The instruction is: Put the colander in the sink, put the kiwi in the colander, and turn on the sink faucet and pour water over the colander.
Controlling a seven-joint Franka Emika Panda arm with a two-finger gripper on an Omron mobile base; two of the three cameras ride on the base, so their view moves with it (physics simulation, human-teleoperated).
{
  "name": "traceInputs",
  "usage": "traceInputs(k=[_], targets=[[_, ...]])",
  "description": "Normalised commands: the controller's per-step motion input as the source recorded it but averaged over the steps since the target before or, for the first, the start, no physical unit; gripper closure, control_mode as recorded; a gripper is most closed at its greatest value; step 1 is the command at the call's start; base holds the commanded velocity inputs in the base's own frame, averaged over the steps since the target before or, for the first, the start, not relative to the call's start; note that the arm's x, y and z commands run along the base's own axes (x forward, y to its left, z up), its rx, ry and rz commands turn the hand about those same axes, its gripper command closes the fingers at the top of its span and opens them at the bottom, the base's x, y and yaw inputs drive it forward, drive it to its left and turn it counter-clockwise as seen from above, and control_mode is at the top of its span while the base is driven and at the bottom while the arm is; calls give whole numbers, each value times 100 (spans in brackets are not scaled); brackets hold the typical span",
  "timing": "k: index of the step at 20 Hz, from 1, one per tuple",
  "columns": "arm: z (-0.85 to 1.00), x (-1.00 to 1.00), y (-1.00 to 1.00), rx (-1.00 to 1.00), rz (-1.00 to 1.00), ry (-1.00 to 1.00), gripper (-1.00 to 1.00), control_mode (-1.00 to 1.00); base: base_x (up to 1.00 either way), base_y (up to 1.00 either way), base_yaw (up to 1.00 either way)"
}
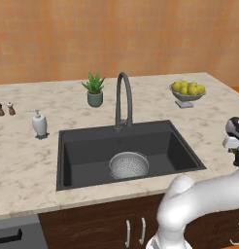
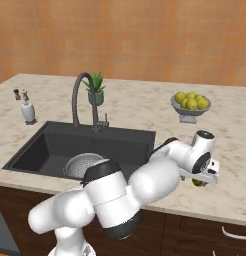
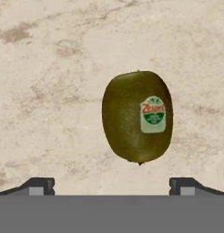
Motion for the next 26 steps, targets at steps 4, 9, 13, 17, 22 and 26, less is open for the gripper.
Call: traceInputs(k=[4, 9, 13, 17, 22, 26], targets=[[2, 19, -31, 7, 0, 5, -100, -100, 0, 0, 0], [0, 22, -15, 2, 0, 3, -100, -100, 0, 0, 0], [-8, 26, -1, 0, 0, 0, -100, -100, 0, 0, 0], [-15, 15, -4, 0, 0, 0, -100, -100, 0, 0, 0], [-24, 0, 0, 0, 0, 1, -100, -100, 0, 0, 0], [-19, 0, 8, 0, 0, 1, -100, -100, 0, 0, 0]])
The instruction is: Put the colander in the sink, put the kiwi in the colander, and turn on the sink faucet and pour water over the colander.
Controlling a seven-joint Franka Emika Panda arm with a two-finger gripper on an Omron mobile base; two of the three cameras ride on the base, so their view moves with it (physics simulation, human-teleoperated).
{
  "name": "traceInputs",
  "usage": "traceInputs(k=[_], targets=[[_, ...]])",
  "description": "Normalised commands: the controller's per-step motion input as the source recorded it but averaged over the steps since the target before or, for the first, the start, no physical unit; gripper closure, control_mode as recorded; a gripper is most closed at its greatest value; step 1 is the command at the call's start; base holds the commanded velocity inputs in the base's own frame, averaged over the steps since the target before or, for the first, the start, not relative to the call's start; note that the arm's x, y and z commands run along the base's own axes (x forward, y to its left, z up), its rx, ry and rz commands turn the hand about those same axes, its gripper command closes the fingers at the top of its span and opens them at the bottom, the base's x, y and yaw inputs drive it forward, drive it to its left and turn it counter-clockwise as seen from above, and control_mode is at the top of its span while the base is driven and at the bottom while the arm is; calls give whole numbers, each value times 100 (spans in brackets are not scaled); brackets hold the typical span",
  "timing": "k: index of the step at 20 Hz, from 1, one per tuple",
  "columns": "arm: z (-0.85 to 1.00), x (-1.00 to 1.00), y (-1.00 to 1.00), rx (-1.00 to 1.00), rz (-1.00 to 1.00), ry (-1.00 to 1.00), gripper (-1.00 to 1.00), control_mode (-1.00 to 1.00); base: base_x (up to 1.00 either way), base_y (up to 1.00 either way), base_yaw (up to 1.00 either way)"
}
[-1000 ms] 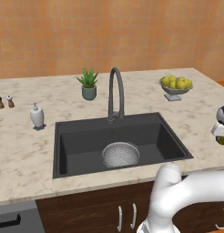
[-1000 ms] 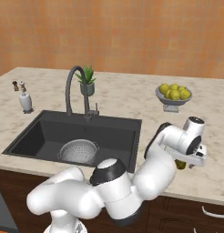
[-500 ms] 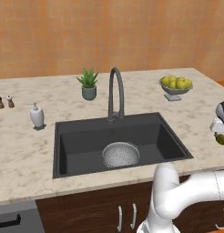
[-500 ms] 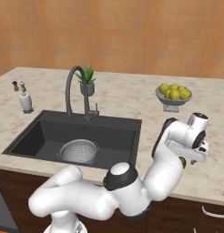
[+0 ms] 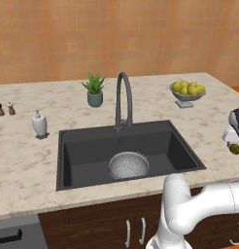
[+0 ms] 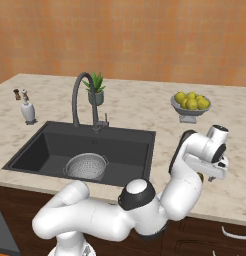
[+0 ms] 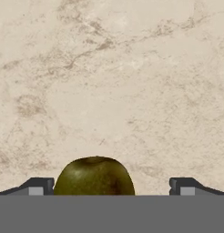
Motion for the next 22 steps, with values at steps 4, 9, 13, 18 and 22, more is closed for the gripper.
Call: traceInputs(k=[4, 9, 13, 18, 22], targets=[[-10, 0, 18, 0, 0, 0, -100, -100, 0, 0, 0], [-13, -1, 9, 0, 0, 0, -100, -100, 0, 0, 0], [-17, 0, 13, 0, 0, 0, -100, -100, 0, 0, 0], [-17, 0, 10, 0, 0, 0, -100, -100, 0, 0, 0], [-27, 0, 0, 0, 0, 0, -100, -100, 0, 0, 0]])
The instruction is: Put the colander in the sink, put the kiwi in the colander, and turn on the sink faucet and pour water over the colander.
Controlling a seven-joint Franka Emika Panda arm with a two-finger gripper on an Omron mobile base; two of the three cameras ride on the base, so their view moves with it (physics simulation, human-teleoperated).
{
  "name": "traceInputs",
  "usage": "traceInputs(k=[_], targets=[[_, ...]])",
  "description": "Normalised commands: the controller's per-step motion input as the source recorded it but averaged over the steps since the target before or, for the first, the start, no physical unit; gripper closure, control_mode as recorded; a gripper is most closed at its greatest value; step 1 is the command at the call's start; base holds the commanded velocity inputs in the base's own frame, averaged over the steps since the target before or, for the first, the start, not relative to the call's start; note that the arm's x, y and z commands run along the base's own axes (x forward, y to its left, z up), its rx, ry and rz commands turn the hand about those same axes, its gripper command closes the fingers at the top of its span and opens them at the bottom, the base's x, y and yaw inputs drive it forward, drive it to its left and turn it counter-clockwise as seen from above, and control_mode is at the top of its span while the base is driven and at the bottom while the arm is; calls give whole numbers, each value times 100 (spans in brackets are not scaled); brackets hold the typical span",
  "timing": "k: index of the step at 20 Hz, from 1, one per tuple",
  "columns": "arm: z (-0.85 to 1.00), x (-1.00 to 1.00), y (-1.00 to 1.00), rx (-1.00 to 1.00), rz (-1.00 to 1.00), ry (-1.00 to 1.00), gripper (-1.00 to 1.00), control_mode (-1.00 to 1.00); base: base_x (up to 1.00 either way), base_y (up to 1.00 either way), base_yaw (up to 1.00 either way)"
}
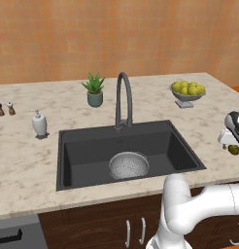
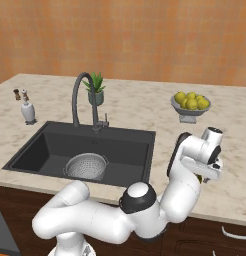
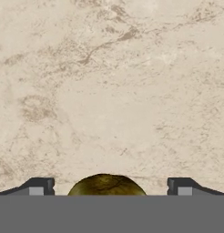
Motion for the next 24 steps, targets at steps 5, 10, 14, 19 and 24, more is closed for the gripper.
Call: traceInputs(k=[5, 10, 14, 19, 24], targets=[[-43, 0, 6, 0, 0, 2, 100, -100, 0, 0, 0], [-37, -4, 8, 0, -1, 1, 100, -100, 0, 0, 0], [-24, -13, 10, -1, -3, 0, 100, -100, 0, 0, 0], [25, -3, 32, -2, -1, -17, 100, -100, 0, 0, 0], [61, 10, 60, -8, -5, -12, 100, -100, 0, 0, 0]])
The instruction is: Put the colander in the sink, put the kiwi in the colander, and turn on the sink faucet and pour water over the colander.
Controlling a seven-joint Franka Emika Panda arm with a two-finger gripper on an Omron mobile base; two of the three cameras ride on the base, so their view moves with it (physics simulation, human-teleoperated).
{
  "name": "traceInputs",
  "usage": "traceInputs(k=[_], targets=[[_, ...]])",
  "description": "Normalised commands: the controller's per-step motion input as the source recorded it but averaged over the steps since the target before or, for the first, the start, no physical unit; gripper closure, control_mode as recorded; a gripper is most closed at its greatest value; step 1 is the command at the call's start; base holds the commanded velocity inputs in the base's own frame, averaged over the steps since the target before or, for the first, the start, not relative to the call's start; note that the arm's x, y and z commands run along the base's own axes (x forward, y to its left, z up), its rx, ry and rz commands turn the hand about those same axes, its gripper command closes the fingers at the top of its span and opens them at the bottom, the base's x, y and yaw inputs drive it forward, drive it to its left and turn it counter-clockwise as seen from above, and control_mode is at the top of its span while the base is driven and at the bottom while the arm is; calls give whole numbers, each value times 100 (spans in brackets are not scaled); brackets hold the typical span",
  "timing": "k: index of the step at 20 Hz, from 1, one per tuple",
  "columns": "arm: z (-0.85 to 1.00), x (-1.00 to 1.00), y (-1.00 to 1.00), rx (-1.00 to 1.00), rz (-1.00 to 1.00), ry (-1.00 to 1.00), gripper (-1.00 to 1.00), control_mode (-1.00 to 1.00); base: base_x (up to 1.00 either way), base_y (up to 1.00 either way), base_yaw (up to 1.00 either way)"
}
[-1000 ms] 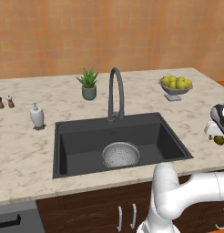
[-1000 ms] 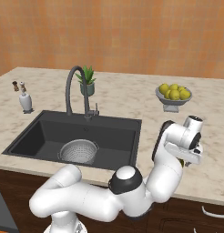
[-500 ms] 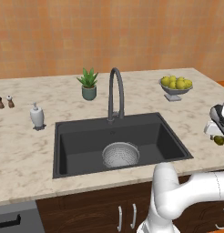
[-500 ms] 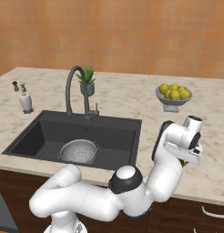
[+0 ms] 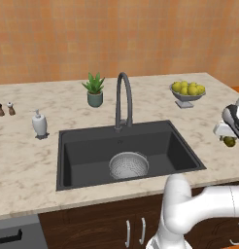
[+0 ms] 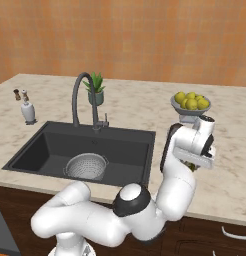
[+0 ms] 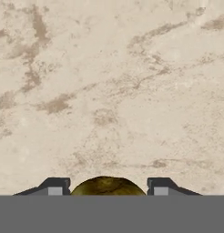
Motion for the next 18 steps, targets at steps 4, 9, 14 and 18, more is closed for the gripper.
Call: traceInputs(k=[4, 9, 14, 18], targets=[[27, 26, 82, -13, -1, -17, 100, -100, 0, 0, 0], [9, 15, 91, 0, 0, -18, 100, -100, 0, 0, 0], [21, 19, 72, 3, 0, -9, 100, -100, 0, 0, 0], [26, 22, 66, 7, 0, 0, 100, -100, 0, 0, 0]])
